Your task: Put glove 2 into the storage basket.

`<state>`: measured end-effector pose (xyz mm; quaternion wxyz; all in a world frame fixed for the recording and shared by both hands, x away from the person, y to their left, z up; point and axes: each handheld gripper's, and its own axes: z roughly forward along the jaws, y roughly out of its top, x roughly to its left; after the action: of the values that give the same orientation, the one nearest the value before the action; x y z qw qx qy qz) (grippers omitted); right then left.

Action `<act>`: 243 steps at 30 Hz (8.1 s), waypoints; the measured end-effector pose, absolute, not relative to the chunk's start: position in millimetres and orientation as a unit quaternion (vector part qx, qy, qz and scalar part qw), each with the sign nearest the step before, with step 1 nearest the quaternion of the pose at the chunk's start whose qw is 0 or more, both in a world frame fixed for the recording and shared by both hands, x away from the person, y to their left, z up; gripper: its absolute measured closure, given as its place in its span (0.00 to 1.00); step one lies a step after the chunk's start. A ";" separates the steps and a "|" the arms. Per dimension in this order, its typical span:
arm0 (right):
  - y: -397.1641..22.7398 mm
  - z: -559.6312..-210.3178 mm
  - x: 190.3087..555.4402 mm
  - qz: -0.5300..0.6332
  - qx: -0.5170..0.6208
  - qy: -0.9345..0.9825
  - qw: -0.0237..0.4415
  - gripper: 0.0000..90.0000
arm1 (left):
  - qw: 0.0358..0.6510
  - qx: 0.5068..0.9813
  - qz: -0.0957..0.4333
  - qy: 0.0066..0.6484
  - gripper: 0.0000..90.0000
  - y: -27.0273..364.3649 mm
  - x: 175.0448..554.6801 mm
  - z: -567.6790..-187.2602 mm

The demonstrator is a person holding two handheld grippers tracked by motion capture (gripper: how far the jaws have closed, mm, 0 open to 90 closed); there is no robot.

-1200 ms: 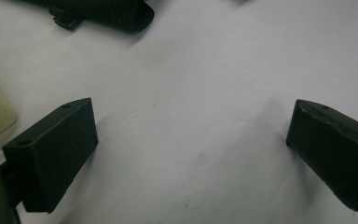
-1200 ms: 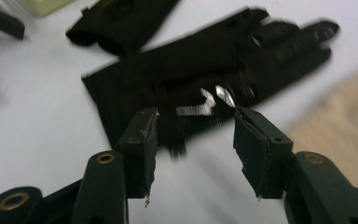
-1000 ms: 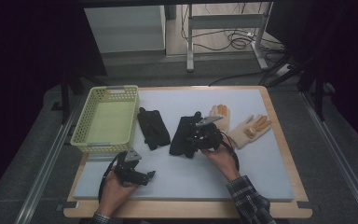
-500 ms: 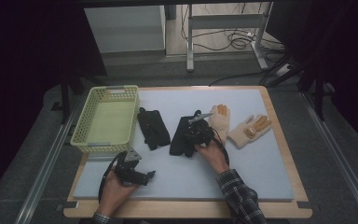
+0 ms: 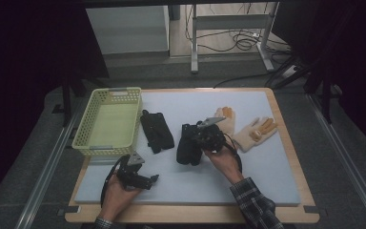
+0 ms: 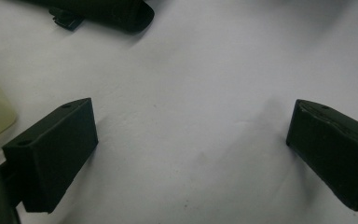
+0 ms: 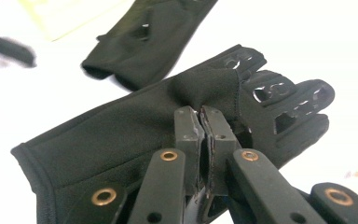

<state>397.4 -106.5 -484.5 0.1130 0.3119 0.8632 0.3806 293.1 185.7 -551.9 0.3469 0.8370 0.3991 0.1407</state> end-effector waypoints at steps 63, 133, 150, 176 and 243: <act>2.9 -514.0 460.0 0.361 0.321 0.871 0.085 0.95 | 0.347 0.837 0.140 0.399 0.02 185.9 293.2 -552.0; -123.1 -474.5 377.2 0.361 0.303 0.873 0.127 0.65 | 0.347 0.837 0.141 0.399 0.02 185.8 292.9 -551.9; -103.9 -514.7 392.0 0.335 0.290 0.888 0.123 0.98 | 0.347 0.837 0.141 0.400 0.02 185.6 292.9 -552.0; -109.5 -479.2 345.6 0.348 0.341 0.865 0.118 0.78 | 0.347 0.836 0.142 0.399 0.02 185.7 292.9 -552.0; -77.2 -511.7 407.7 0.341 0.350 0.861 0.139 0.95 | 0.348 0.836 0.141 0.400 0.02 185.6 292.9 -552.1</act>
<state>407.7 -77.2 -511.7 0.1389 0.3499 0.8614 0.3410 292.9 185.6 -552.1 0.3481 0.8359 0.4003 0.1408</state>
